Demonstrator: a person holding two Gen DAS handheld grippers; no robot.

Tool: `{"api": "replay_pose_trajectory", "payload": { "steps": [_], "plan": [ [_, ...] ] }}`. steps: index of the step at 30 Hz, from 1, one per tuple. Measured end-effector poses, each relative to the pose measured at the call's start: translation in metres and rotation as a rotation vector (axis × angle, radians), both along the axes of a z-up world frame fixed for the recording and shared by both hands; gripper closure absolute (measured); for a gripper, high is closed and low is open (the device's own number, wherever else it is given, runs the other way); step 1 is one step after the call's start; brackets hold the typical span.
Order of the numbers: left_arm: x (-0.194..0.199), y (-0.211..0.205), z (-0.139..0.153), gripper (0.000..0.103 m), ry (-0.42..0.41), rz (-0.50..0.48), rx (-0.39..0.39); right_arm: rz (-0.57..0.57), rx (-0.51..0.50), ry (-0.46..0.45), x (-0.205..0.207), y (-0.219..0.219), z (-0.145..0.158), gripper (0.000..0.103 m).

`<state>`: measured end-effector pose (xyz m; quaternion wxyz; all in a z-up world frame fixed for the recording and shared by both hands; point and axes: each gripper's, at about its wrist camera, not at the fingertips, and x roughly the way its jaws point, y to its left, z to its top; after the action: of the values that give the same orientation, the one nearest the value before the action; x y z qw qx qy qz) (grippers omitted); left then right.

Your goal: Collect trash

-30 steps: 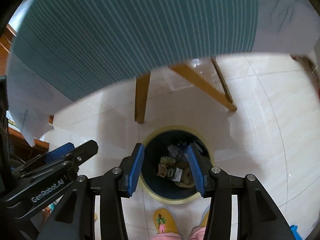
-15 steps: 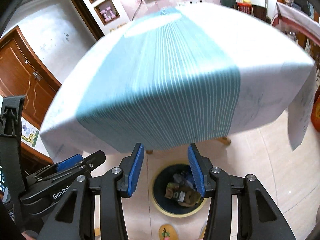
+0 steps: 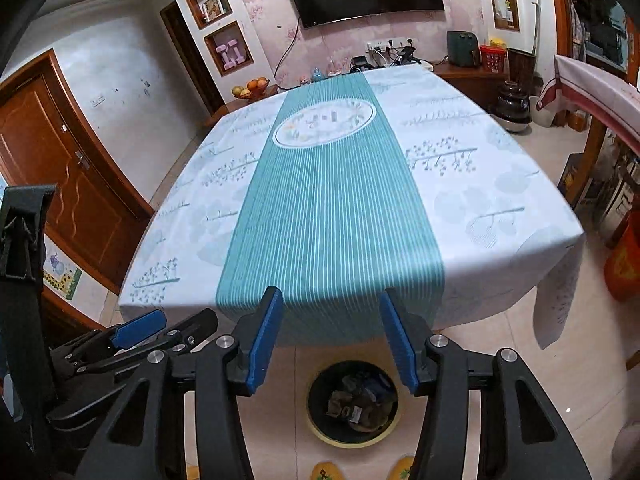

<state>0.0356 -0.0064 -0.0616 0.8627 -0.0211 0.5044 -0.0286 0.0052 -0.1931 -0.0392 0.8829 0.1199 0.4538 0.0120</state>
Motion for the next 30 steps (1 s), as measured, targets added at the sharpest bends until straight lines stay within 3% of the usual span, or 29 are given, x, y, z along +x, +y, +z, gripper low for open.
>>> {"api": "replay_pose_trajectory", "payload": {
  "steps": [4,10,30],
  "plan": [
    [-0.004,-0.007,0.02,0.046,-0.008,-0.011,0.004,-0.004,-0.01,-0.003,0.0,-0.001,0.03,0.051],
    [-0.006,-0.014,0.045,0.046,-0.034,-0.01,0.002,-0.007,-0.027,-0.013,0.006,-0.001,0.052,0.051],
    [0.008,-0.008,0.075,0.046,-0.046,0.012,0.015,0.006,-0.056,-0.012,0.028,0.006,0.079,0.051]
  ]
}}
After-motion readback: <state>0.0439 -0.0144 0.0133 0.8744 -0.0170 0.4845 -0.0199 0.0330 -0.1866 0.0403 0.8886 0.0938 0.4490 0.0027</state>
